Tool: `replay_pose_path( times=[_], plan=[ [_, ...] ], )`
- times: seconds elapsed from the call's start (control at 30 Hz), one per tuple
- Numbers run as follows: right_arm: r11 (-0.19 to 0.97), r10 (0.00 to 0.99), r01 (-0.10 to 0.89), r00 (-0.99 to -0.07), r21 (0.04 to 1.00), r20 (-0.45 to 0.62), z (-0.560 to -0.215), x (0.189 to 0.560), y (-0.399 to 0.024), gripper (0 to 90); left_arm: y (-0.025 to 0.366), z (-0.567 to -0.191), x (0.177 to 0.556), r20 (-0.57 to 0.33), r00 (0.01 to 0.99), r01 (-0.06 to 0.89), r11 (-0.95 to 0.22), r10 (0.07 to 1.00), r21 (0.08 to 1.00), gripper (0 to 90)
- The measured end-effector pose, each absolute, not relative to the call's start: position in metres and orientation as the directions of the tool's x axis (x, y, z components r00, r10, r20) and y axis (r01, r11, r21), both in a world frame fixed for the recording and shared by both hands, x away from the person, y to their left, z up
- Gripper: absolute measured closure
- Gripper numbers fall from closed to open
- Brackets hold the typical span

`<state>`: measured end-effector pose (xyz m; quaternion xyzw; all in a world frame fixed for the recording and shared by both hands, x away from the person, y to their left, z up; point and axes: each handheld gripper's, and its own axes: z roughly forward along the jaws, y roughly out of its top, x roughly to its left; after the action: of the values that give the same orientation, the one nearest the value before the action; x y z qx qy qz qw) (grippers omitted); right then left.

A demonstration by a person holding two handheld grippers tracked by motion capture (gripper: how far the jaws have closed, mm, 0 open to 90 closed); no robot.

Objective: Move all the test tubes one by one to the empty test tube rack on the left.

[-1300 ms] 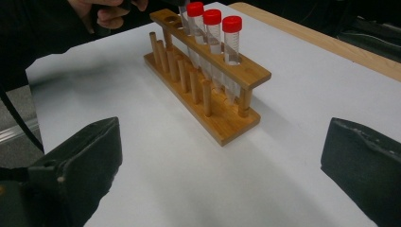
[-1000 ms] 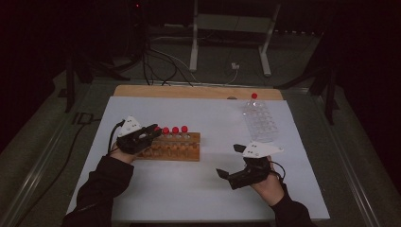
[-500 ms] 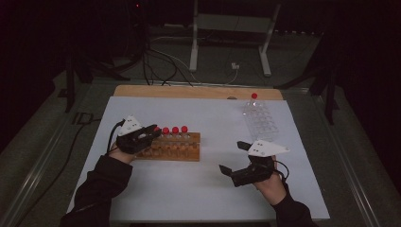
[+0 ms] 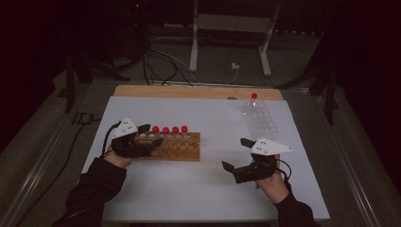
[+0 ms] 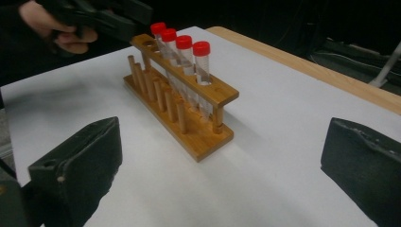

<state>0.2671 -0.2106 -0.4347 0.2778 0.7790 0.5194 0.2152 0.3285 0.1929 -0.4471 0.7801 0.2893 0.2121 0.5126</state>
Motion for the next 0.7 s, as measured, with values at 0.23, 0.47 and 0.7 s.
replay_pose_path(
  times=[0.23, 0.47, 0.7],
  plan=[
    [0.324, 0.657, 0.216, -0.752, 0.921, -0.055, -0.433, 0.272, -0.212, 0.0, 0.195, -0.451, 0.313, 0.010, 0.796, 0.231, -0.319, 0.605, 0.919, 4.7],
    [0.320, 0.674, 0.220, -0.737, 0.921, -0.057, -0.431, 0.285, -0.216, 0.0, 0.196, -0.458, 0.303, 0.031, 0.809, 0.207, -0.334, 0.587, 0.920, 1.4],
    [0.302, 0.734, 0.250, -0.677, 0.920, -0.057, -0.430, 0.304, -0.227, 0.0, 0.200, -0.458, 0.300, 0.028, 0.806, 0.205, -0.323, 0.592, 0.924, 1.4]
  ],
)
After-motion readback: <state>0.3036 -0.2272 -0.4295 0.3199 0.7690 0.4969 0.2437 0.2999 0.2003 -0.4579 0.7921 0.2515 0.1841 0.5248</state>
